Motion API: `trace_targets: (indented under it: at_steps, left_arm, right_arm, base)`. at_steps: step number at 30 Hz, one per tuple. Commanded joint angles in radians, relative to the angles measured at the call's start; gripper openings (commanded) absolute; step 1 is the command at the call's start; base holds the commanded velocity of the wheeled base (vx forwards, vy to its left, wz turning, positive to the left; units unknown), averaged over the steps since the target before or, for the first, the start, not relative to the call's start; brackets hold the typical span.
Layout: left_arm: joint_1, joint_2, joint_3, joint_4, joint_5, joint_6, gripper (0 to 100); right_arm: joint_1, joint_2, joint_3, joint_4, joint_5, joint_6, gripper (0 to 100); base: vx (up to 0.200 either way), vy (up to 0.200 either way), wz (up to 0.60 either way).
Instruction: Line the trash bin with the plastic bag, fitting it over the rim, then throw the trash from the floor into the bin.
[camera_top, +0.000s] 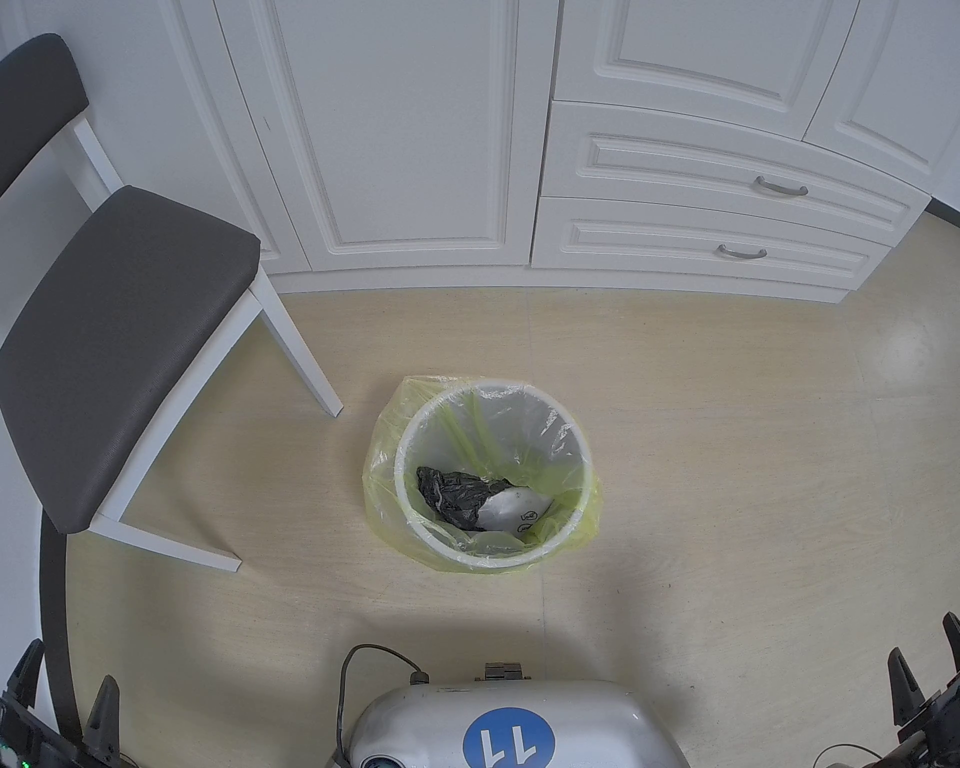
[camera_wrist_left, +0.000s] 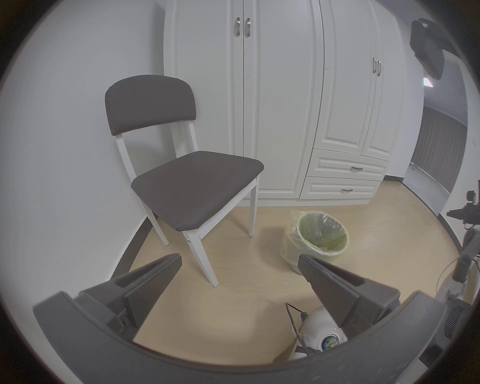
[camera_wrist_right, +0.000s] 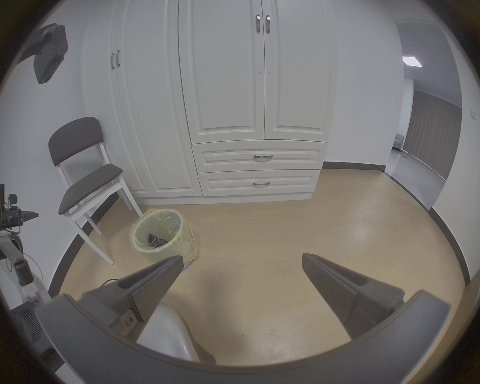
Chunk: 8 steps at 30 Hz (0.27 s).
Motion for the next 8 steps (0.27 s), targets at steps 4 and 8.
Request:
trace_targets:
  at_steps: [4, 8]
  left_arm:
    - [0.000, -0.014, 0.018, 0.000, 0.001, 0.002, 100]
    - [0.000, -0.014, 0.018, 0.000, 0.001, 0.002, 100]
  right_arm:
    - [0.000, -0.015, 0.018, -0.002, -0.001, 0.004, 100]
    - [0.000, -0.015, 0.018, 0.000, -0.001, 0.004, 100]
  base:
    - [0.000, 0.000, 0.00]
    - [0.000, 0.000, 0.00]
